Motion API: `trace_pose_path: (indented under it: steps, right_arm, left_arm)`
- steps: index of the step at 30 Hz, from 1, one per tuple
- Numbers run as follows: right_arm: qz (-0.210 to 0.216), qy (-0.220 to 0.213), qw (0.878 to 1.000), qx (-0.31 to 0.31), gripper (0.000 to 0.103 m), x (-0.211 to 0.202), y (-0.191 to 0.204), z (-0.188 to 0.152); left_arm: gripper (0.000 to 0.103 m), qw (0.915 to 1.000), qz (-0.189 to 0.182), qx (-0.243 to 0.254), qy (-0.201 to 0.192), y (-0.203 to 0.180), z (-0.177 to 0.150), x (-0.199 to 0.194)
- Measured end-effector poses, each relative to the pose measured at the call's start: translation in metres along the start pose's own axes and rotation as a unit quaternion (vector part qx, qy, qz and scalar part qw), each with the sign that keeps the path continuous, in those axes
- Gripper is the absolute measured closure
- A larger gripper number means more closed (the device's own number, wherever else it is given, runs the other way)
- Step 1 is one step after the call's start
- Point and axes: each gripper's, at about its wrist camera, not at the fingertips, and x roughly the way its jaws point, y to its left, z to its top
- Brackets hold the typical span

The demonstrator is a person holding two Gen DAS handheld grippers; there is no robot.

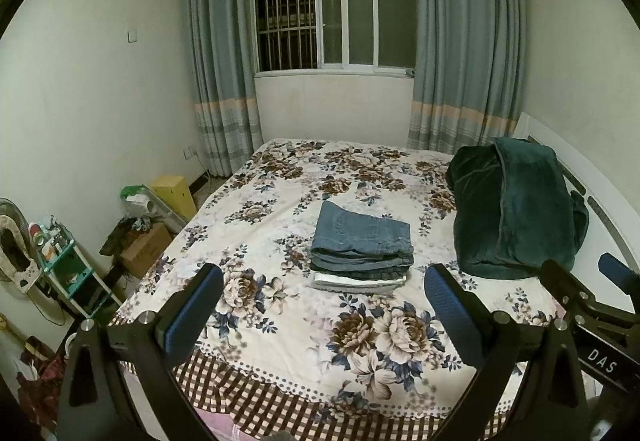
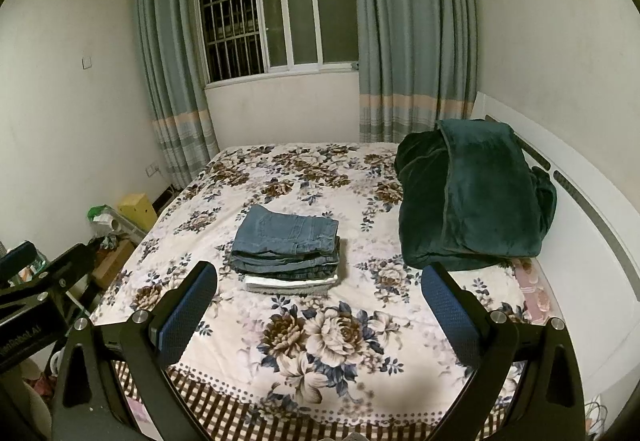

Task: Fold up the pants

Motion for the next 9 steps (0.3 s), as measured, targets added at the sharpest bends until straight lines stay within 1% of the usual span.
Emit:
trace_pose_path:
  steps: [4,9]
  right_arm:
    - [0.0,-0.001,1.0,0.001,0.0,-0.0005,0.0004,-0.0005]
    - [0.0,-0.001,1.0,0.001,0.0,-0.0004,0.0005,0.0003]
  left_arm:
    - [0.0,1.0,-0.002,0.0,0.001,0.0019,-0.0001,-0.001]
    - [0.0,1.0,0.001,0.0,-0.009,0.0039,-0.0003,-0.0033]
